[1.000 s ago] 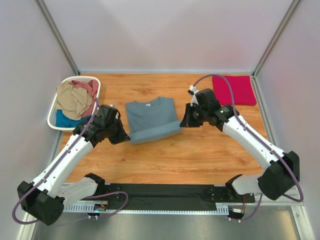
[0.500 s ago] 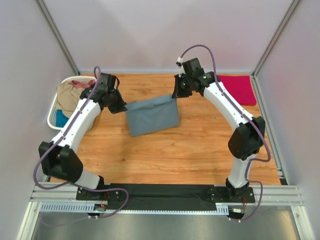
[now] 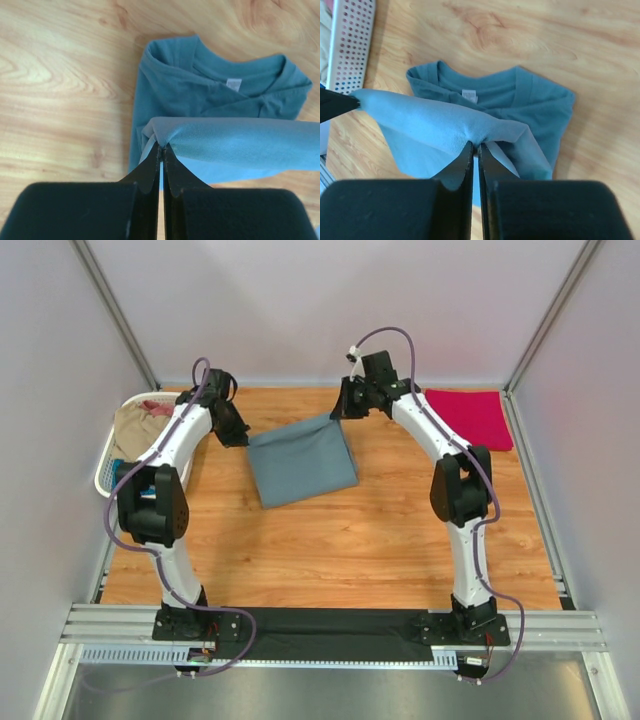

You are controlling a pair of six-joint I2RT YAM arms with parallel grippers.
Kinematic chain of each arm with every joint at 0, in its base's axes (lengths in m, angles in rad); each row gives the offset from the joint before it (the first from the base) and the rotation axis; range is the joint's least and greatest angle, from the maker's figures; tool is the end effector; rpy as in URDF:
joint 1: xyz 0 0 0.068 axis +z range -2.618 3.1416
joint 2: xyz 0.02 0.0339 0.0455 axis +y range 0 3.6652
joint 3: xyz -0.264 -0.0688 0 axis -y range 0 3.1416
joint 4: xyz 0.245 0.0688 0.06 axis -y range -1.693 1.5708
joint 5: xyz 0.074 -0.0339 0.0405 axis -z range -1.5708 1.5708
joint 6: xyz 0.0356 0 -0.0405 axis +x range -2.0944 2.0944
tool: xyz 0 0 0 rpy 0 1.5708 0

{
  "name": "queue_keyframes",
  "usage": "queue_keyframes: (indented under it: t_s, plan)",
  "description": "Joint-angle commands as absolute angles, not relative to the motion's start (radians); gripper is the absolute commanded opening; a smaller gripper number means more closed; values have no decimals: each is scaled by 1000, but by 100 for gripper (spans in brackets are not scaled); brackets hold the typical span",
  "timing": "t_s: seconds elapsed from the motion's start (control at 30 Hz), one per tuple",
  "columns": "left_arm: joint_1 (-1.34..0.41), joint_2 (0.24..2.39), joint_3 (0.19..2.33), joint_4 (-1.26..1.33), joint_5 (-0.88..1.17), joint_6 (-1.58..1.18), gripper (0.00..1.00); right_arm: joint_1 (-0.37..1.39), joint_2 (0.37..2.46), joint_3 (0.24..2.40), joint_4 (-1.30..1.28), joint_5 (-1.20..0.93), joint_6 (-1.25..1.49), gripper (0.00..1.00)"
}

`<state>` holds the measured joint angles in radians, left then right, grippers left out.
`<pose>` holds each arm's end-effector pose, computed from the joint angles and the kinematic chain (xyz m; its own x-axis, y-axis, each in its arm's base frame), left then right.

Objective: Fold and stack the t-shirts
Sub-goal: Fold the tshirt

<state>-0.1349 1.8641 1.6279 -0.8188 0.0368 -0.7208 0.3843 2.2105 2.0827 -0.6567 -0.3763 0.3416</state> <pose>0.3988 -0.0554 0.2719 -0.7482 -0.5640 -0.3494 -0.4544 0.8193 -0.3496 0.4624 0.2011 0.2779 -0.8147 0.0066 -0.5799 -0.3363 0.8092 0.4817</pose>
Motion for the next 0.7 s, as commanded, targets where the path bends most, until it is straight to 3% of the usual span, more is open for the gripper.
queue_keyframes:
  t_s: [0.0,0.13,0.23,0.3,0.5,0.67]
  plan:
    - [-107,1935,1701,-740,34,-681,0,377,2259,2123,-401,-480,370,6]
    - [-92,2064,1814,-732,15,-647,3,374,2377,2215,-360,-483,383,19]
    - [-81,2137,1939,-776,2,-605,13,362,2430,2253,-364,-469,396,38]
    - [-81,2137,1995,-807,-43,-571,20,351,2416,2228,-377,-460,390,43]
    - [-94,1985,1784,-717,12,-538,26,347,2292,2036,-420,-486,282,48]
    - [-103,1942,1606,-534,222,-540,24,354,2246,1870,-397,-541,261,36]
